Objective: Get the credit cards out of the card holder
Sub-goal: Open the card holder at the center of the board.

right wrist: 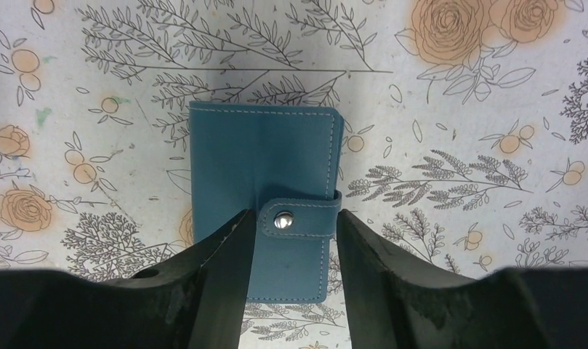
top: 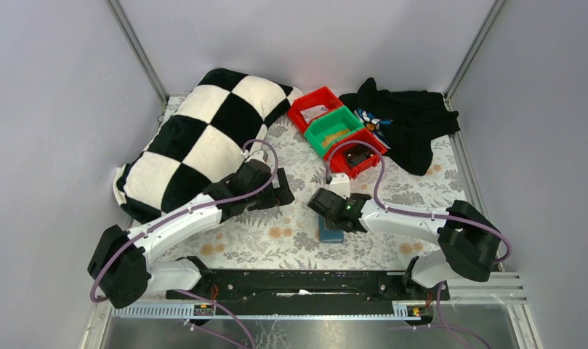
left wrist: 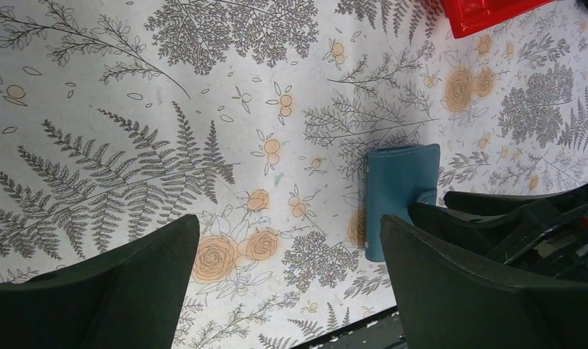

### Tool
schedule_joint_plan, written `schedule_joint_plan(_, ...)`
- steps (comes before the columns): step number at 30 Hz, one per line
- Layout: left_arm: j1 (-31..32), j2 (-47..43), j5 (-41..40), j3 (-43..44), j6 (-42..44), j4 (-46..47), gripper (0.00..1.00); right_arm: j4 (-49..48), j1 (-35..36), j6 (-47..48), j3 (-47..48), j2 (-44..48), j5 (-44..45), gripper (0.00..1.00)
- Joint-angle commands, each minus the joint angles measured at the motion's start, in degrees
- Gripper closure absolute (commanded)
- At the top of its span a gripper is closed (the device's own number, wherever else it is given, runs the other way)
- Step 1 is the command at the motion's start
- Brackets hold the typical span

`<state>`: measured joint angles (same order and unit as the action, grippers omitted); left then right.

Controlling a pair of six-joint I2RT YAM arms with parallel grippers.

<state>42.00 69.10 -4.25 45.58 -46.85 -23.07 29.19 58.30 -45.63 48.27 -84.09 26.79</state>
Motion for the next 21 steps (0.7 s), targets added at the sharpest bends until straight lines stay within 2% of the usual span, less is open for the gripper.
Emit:
schedule_joint_plan(1, 0.7, 1.6, 0.9, 0.6, 0.2, 3.2, 0.01, -2.9, -0.6, 2.4, 0.7, 0.4, 4.0, 0.47)
schedule_joint_plan(5, 1.4, 2.8, 1.3, 0.8, 0.4, 4.0, 0.01, -4.5, -0.6, 3.0, 0.4, -0.7, 3.7, 0.53)
schedule_joint_plan(10, 2.0, 4.2, 1.5, 1.4, 0.8, 4.3, 0.01, -5.7, -1.0, 2.4, -0.9, -0.5, 2.3, 0.73)
schedule_joint_plan(12, 2.2, 4.9, 1.5, 1.7, 1.1, 4.2, 0.01, -5.7, -1.5, 2.3, -1.3, -0.3, 1.9, 0.77)
schedule_joint_plan(13, 2.3, 5.2, 1.4, 1.9, 1.1, 4.2, 0.01, -5.4, -1.6, 2.4, -1.3, -0.3, 1.9, 0.74)
schedule_joint_plan(15, 2.4, 5.6, 1.4, 2.2, 1.0, 4.3, 0.01, -4.8, -1.6, 2.6, -1.3, -0.5, 2.2, 0.46)
schedule_joint_plan(16, 2.4, 5.7, 1.4, 2.3, 1.0, 4.3, 0.01, -4.5, -1.6, 2.6, -1.3, -0.5, 2.2, 0.39)
schedule_joint_plan(18, 2.4, 5.9, 1.4, 2.4, 1.0, 4.3, 0.01, -4.1, -1.6, 2.3, -1.5, -0.4, 2.3, 0.34)
schedule_joint_plan(21, 2.5, 6.1, 1.3, 2.5, 1.0, 4.3, 0.01, -4.4, -1.7, 1.8, -2.5, 0.0, 1.8, 0.36)
